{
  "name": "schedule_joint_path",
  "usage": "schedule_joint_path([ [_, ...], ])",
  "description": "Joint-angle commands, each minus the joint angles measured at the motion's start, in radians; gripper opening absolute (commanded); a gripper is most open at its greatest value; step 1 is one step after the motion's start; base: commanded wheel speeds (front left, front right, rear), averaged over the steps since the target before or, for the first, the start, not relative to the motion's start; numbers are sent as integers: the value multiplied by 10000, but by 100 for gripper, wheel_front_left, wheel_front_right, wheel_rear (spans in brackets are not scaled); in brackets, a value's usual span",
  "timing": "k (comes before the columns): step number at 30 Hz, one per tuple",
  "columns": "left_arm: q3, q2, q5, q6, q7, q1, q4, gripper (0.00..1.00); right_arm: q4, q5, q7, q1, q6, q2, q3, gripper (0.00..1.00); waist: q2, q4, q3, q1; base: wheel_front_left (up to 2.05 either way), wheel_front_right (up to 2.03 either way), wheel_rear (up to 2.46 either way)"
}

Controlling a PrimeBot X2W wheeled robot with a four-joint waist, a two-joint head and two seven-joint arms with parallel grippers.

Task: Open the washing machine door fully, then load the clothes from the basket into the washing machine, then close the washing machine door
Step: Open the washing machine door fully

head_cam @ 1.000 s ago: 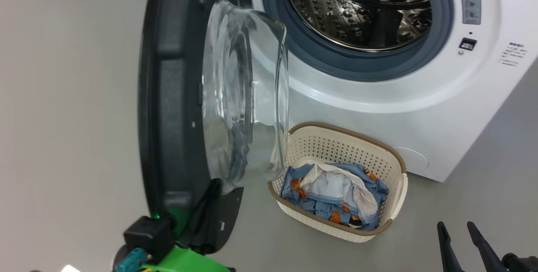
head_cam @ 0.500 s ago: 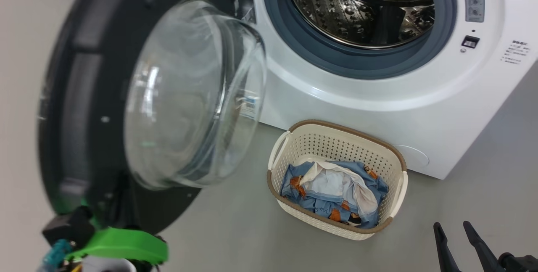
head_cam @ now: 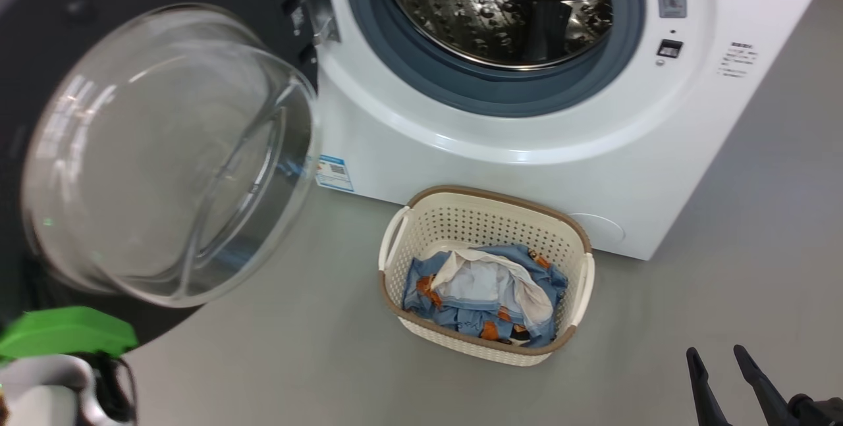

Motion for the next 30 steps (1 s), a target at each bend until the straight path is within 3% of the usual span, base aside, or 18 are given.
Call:
schedule_joint_path([
  [1, 835, 652, 209, 27, -130, -664, -17, 0, -205, 31, -120, -201, 16, -195, 258, 100, 0, -342, 41, 0, 0, 0, 0],
  [11, 2458, 767, 1234, -307, -136, -1286, 880, 0, -220, 51, -120, -225, 16, -301, 276, 100, 0, -980, 61, 0, 0, 0, 0],
  [30, 3571, -2, 2493, -1019, -137, -1477, 1017, 0, -174, 70, -120, -182, 16, -162, 224, 100, 0, -880, -131, 0, 0, 0, 0],
])
